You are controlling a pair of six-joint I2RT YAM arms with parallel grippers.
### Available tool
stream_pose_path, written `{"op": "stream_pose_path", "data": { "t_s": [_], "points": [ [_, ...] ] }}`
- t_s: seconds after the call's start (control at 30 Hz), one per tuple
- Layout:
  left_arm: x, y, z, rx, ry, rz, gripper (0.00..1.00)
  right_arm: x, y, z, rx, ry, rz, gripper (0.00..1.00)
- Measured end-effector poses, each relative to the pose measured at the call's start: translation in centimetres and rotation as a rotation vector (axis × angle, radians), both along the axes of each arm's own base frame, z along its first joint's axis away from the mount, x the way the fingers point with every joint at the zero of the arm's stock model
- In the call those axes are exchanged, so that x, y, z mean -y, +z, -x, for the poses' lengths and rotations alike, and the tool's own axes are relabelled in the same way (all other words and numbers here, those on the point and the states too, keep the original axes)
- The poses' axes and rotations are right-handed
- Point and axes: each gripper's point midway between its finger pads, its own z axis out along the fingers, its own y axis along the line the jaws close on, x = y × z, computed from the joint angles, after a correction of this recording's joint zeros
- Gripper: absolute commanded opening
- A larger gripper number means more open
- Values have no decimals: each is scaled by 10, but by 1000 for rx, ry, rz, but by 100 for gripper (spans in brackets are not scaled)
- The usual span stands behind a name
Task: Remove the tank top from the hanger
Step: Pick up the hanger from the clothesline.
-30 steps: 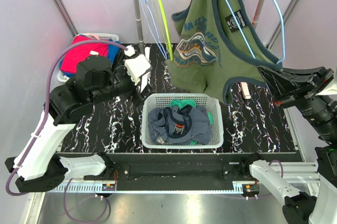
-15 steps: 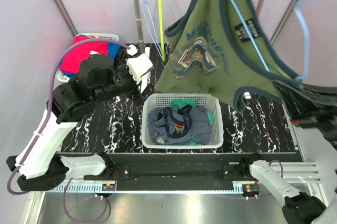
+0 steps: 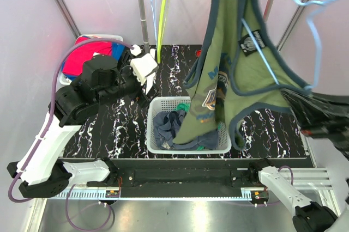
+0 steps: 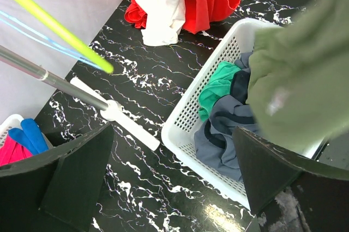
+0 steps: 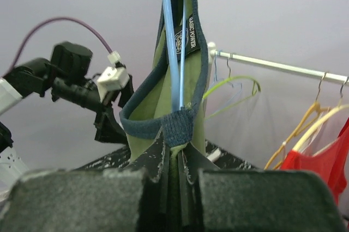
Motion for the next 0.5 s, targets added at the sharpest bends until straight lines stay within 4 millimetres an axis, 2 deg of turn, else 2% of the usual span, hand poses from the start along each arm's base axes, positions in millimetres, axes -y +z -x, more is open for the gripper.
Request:
{"op": "stream_pose_path", "data": {
  "t_s": [0.13, 0.37, 0.5],
  "points": [
    [0, 0, 0, 0, -1, 0, 99, -9, -29, -30, -113, 0, 33, 0],
    [-2, 2, 1, 7, 3, 2, 99, -21, -61, -60, -242, 18, 108, 0],
    [-7, 21, 5, 45, 0, 27, 99, -37, -103, -76, -369, 93, 195, 0]
  ]
}}
